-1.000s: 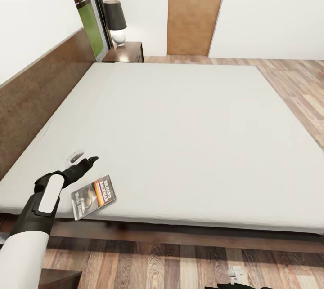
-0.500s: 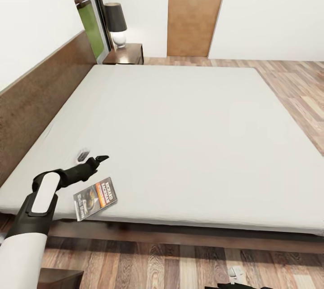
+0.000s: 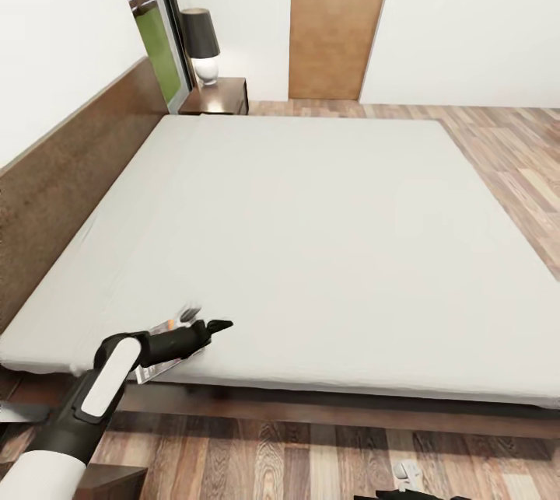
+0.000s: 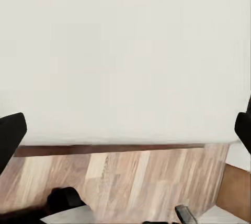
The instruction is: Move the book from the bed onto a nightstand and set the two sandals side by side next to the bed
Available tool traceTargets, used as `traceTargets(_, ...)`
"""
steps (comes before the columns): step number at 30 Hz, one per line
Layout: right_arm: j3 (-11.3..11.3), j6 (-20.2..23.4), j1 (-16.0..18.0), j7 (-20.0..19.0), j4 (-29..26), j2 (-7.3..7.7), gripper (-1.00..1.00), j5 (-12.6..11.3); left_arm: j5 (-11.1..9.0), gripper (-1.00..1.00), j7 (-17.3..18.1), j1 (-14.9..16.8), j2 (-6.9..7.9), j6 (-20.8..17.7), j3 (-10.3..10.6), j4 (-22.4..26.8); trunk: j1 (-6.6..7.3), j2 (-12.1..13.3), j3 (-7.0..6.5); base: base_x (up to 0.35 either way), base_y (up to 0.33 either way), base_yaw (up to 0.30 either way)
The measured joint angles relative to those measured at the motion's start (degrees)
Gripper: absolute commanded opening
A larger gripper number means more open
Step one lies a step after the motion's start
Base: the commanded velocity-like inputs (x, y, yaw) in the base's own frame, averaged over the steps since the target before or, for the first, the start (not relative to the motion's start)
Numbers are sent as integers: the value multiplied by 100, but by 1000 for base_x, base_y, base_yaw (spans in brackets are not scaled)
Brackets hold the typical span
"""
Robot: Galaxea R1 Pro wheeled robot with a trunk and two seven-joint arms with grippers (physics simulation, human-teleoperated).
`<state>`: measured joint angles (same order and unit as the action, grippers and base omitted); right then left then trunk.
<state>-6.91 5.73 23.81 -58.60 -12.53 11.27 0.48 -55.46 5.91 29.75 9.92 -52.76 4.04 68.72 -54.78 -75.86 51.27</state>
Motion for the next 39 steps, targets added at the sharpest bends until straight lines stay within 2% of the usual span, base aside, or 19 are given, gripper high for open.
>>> traceTargets(4,0,0,0,0,0,0,100,0,17,100,338,-183,22,45,158,0,88,161,-72,0,0,0)
traceTargets(7,0,0,0,0,0,0,100,0,129,100,508,-343,28,191,295,-2,154,281,-126,0,0,0)
traceTargets(9,0,0,0,0,0,0,100,0,427,100,711,-546,36,486,609,-15,198,361,-162,0,0,0)
traceTargets(11,0,0,0,0,0,0,100,0,634,100,953,-671,76,664,809,-21,242,441,-198,0,0,0)
traceTargets(14,0,0,0,0,0,0,100,0,1015,100,1722,-939,238,1001,1018,-36,308,562,-252,0,0,0)
traceTargets(15,0,0,0,0,0,0,100,0,1220,100,2196,-1083,357,1248,1061,-157,330,602,-269,0,0,0)
traceTargets(17,0,0,0,0,0,0,100,0,1368,100,2638,-1216,435,1696,1081,-564,373,682,-305,0,0,0)
traceTargets(19,0,0,0,0,0,0,100,0,1401,100,2905,-1253,456,2008,1084,-907,417,762,-342,0,0,0)
traceTargets(23,-4,0,0,0,0,0,100,0,1459,100,3572,-1282,468,2655,1083,-1743,505,923,-413,0,0,0)
traceTargets(25,-6,0,0,0,-2,0,100,0,1493,100,3803,-1285,467,2895,1084,-1992,549,1003,-449,0,0,0)
traceTargets(27,-8,0,0,0,-1,0,100,0,1608,100,4168,-1288,465,3302,1086,-2304,593,1083,-485,0,0,0)
traceTargets(30,-4,0,0,0,0,0,100,0,1719,100,4379,-1290,468,3515,1086,-2508,659,1204,-539,0,0,0)
traceTargets(33,-1,0,0,0,0,0,100,0,1816,100,4522,-1291,449,3677,1088,-2936,725,1324,-593,0,0,0)
traceTargets(39,5,0,0,-10,-5,-2,100,0,1840,100,4591,-1290,429,3910,1091,-3195,857,1565,-701,0,0,0)
